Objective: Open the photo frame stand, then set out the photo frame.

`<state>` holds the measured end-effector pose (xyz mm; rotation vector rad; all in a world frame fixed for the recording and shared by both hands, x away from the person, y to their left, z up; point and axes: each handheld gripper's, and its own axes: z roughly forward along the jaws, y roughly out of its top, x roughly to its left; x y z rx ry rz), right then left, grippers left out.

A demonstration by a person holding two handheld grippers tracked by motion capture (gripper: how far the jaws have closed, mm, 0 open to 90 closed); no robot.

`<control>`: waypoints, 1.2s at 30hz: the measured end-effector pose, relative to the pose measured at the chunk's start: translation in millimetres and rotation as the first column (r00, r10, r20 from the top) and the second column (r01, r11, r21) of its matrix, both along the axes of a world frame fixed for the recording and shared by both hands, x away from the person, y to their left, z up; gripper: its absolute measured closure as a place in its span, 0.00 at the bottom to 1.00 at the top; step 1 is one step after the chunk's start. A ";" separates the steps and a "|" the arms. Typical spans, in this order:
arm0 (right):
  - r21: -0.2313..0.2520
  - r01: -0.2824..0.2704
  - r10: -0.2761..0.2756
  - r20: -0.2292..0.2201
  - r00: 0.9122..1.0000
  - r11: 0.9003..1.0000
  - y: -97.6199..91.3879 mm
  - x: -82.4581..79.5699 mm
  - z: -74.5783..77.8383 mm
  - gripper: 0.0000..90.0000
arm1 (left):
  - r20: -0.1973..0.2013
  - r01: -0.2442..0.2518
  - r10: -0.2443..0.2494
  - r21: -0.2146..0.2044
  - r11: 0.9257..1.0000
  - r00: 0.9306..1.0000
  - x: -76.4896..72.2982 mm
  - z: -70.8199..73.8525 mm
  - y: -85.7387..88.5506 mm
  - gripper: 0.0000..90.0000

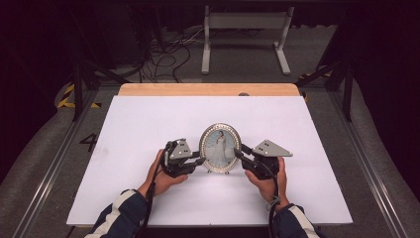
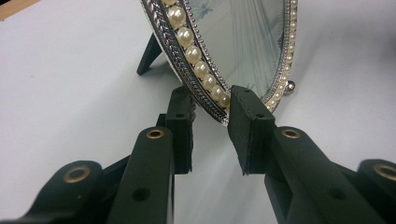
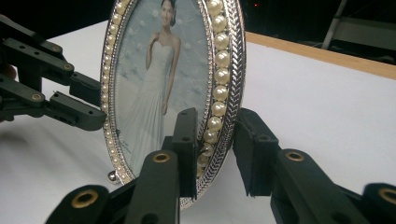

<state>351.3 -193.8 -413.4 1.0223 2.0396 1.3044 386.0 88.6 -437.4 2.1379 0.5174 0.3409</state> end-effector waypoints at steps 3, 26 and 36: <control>-0.013 -0.005 0.005 0.003 1.000 1.000 0.4 0.3 0.5 0.77 | 0.003 0.004 -0.004 -0.003 1.000 1.000 0.2 0.3 0.5 0.78; -0.146 -0.049 0.049 0.001 0.999 0.988 6.0 -1.3 1.9 0.68 | 0.073 -0.002 0.001 0.017 1.000 0.997 -6.9 6.7 3.6 0.73; -0.194 -0.058 0.060 0.005 0.998 0.979 7.7 -2.2 2.6 0.66 | 0.098 -0.015 0.013 0.015 1.000 0.995 -9.5 10.7 6.0 0.72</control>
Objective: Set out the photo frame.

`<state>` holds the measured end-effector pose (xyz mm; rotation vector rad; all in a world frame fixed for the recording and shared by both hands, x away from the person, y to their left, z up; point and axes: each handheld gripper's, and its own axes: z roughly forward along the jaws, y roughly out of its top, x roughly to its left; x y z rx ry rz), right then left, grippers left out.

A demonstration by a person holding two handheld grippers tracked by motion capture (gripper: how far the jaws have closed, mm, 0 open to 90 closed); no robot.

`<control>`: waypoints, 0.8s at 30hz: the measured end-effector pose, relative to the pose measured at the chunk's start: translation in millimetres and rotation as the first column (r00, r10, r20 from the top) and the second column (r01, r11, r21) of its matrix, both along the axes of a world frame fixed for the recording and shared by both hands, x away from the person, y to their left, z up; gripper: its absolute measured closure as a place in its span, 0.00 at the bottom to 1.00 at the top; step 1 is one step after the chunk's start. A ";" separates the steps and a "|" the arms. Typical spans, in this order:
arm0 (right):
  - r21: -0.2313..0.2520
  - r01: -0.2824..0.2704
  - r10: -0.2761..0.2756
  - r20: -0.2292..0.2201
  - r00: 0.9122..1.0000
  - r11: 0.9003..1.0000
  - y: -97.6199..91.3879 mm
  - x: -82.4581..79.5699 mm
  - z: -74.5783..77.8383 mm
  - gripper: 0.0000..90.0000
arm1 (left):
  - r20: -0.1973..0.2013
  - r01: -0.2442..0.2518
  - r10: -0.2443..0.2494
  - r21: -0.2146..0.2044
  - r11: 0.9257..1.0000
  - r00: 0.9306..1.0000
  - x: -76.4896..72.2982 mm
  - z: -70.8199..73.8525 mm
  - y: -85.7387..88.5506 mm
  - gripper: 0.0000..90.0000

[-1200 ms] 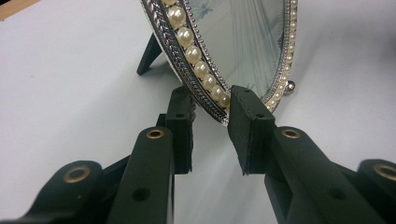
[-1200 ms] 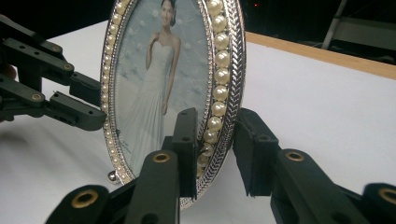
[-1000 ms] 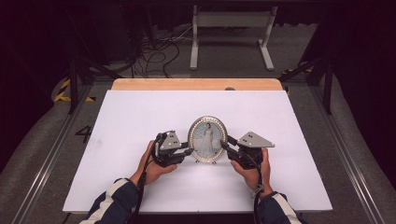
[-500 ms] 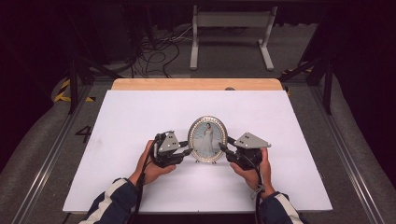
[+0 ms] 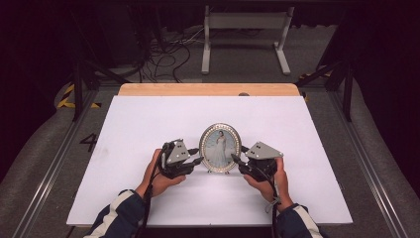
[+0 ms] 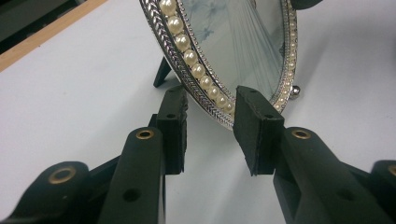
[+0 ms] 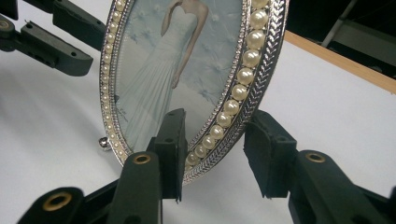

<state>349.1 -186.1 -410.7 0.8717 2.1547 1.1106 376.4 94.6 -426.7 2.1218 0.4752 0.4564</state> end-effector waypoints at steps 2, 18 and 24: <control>-0.008 -0.001 0.001 0.001 1.000 1.000 0.6 -0.4 0.2 0.65 | 0.003 -0.001 0.001 -0.004 1.000 1.000 -0.4 0.3 0.4 0.73; -0.031 -0.029 0.029 -0.004 1.000 0.999 1.2 -1.0 1.4 0.57 | 0.027 0.015 -0.015 0.018 1.000 1.000 -4.5 4.7 1.7 0.67; -0.045 -0.033 0.033 -0.001 0.999 0.998 2.1 -1.8 1.9 0.54 | 0.032 0.021 -0.021 0.028 0.999 0.999 -5.8 5.9 2.4 0.57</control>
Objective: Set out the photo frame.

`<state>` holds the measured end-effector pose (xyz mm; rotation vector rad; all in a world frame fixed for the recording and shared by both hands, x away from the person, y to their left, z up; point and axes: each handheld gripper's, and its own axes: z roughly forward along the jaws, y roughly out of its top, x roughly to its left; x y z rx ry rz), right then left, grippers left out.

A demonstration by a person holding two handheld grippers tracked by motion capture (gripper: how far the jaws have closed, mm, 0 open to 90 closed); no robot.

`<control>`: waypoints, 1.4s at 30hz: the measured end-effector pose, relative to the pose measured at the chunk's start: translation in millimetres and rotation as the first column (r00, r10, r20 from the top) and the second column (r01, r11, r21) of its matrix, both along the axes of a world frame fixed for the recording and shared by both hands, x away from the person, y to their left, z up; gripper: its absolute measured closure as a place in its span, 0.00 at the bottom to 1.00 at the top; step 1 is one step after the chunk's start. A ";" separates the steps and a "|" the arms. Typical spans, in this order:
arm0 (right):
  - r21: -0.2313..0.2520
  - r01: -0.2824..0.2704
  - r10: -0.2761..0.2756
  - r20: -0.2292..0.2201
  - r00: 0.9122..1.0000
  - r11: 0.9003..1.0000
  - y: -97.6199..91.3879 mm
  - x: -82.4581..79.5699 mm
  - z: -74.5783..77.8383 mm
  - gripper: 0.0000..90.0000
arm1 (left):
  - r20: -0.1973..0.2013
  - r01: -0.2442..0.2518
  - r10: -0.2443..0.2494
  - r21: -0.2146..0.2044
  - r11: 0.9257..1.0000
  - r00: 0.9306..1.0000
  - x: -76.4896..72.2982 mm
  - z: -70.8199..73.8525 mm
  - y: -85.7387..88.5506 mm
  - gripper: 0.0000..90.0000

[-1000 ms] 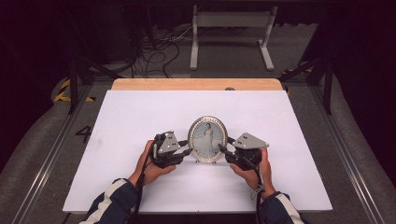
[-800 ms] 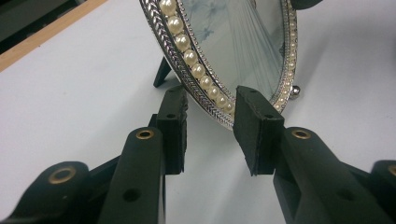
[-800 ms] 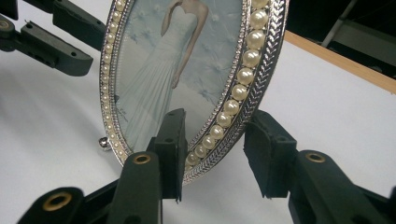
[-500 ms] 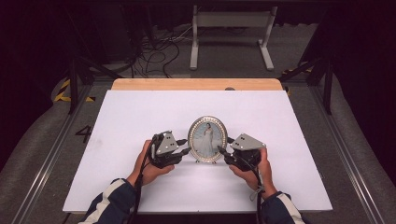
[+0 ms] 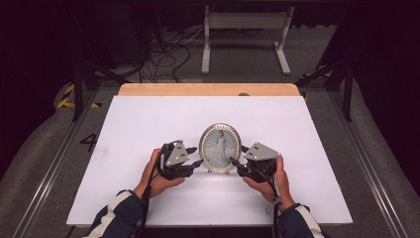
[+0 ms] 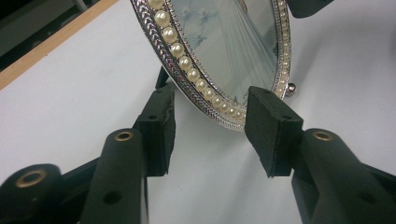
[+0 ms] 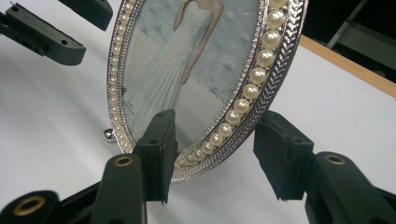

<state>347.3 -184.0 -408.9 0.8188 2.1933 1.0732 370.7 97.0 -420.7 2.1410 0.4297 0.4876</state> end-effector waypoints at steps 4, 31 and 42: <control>-0.011 -0.006 0.006 -0.004 1.000 1.000 0.1 0.0 0.1 0.50 | 0.004 -0.006 0.006 0.010 1.000 1.000 -0.6 0.5 1.1 0.51; -0.002 -0.025 0.025 -0.045 0.999 1.000 -0.5 1.2 -4.3 0.12 | -0.043 0.004 -0.002 0.044 0.999 0.999 -1.2 -6.6 2.9 0.07; -0.044 -0.011 0.010 -0.016 1.000 0.999 3.9 -1.7 -4.5 0.14 | -0.009 0.005 -0.004 0.079 0.997 1.000 -4.7 -6.6 5.0 0.07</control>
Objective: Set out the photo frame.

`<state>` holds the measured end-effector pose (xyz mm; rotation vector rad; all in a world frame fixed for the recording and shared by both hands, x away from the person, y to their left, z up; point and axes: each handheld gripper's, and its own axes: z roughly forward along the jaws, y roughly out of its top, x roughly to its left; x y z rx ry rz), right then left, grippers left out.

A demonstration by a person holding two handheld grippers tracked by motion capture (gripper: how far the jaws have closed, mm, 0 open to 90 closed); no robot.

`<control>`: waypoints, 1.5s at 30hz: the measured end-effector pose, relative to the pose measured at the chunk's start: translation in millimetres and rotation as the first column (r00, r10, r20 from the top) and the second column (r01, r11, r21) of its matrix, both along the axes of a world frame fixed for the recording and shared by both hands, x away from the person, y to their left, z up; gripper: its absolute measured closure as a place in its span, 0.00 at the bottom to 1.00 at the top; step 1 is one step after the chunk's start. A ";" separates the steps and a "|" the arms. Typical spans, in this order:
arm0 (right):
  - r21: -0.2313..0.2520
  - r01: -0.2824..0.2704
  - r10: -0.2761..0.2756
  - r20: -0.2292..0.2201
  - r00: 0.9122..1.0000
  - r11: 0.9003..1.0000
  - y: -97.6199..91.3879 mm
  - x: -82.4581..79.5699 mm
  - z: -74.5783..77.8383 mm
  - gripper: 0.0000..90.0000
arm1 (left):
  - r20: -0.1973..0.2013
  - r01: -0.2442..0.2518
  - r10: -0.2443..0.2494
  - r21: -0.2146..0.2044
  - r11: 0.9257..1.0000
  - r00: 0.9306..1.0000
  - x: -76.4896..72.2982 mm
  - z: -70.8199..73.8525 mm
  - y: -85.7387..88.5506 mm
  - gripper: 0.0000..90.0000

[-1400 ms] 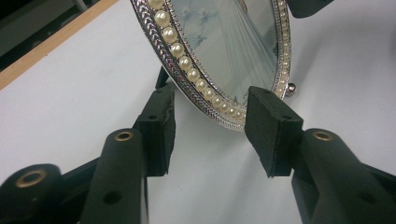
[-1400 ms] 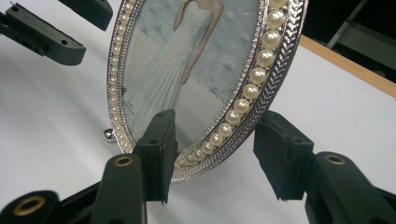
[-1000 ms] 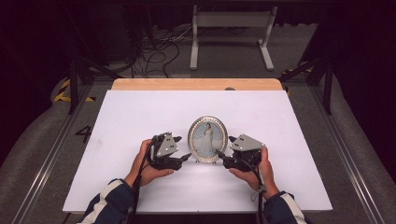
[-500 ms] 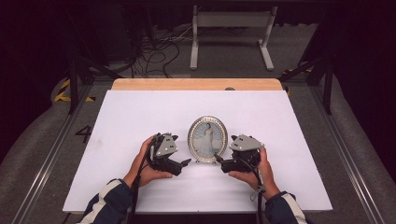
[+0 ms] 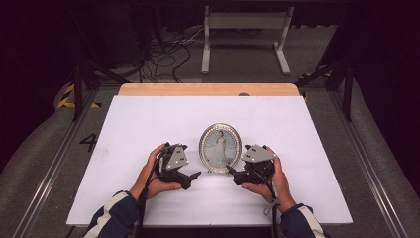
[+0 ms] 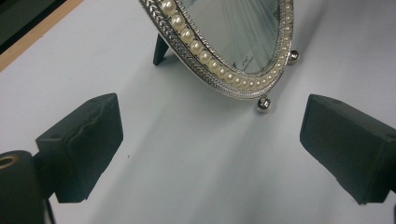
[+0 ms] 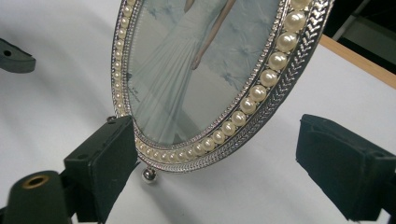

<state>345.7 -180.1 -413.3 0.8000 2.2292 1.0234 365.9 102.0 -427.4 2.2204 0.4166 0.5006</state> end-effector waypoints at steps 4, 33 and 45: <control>-0.021 0.006 -0.006 -0.001 1.000 1.000 -3.7 -0.9 -2.6 0.15 | 0.006 -0.009 0.009 0.010 1.000 1.000 -2.5 -0.3 4.6 0.07; -0.065 0.065 -0.064 0.022 0.998 0.996 -36.5 -15.0 -10.2 0.15 | 0.050 -0.104 0.103 0.029 0.994 0.993 -21.9 -4.1 47.4 0.09; -0.088 0.071 -0.070 0.020 0.997 0.994 -43.3 -19.4 -13.6 0.15 | 0.047 -0.104 0.102 0.042 0.994 0.994 -27.6 -8.0 52.0 0.09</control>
